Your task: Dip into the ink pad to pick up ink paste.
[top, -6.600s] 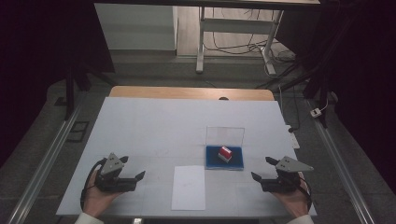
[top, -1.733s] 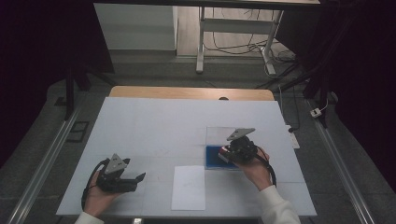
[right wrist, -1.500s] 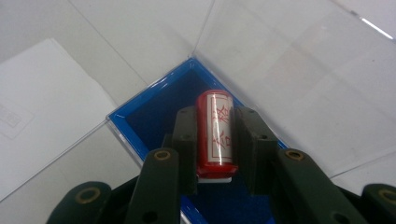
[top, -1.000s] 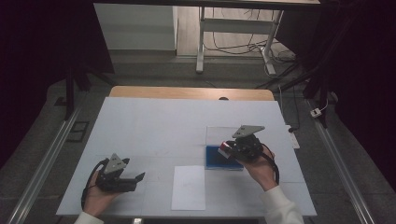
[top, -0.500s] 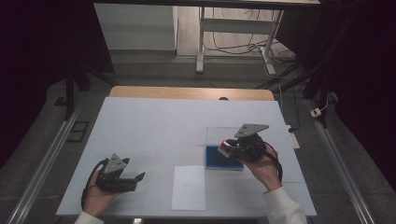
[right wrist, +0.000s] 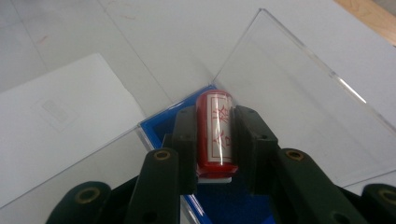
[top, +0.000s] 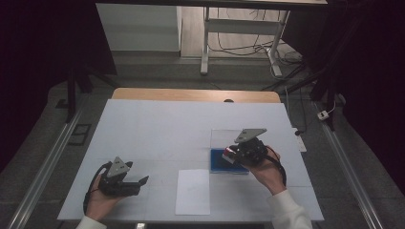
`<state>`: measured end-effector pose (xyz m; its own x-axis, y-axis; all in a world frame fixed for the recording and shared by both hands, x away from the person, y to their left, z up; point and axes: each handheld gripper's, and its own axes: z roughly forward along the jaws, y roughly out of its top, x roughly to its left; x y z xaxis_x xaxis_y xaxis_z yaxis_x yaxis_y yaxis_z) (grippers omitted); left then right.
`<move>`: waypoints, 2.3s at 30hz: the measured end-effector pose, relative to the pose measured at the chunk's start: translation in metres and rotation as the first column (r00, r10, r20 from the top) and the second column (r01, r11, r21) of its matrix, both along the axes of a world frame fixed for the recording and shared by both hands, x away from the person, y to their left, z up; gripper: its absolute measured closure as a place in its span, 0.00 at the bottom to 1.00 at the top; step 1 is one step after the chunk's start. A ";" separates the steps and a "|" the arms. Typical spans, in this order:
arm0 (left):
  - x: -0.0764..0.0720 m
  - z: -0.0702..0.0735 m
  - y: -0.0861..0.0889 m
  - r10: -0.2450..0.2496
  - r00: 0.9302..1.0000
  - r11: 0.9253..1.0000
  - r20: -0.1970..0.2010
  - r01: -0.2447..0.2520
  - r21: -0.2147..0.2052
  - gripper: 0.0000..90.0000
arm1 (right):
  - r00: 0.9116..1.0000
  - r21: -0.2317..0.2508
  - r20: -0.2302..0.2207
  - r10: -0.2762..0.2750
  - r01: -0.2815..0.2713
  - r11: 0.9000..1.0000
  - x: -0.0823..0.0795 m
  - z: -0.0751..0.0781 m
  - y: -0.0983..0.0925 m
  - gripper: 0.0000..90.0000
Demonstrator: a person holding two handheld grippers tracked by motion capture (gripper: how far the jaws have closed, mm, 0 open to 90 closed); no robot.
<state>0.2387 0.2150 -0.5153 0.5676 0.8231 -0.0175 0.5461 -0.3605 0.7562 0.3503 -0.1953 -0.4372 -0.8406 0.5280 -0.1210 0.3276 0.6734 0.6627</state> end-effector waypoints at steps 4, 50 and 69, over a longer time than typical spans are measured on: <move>0.000 0.000 0.000 -0.003 1.000 1.000 -0.002 0.003 0.000 0.23 | 1.000 -0.016 -0.013 -0.012 0.012 1.000 0.003 -0.006 0.001 0.78; 0.002 -0.001 -0.002 -0.009 1.000 1.000 -0.017 0.010 0.012 0.23 | 0.997 -0.142 -0.063 -0.046 0.037 0.989 0.015 -0.027 0.012 0.78; 0.000 0.000 -0.005 -0.013 1.000 1.000 -0.015 0.013 0.009 0.23 | 0.991 -0.201 -0.110 -0.074 0.051 0.978 0.020 -0.030 0.019 0.79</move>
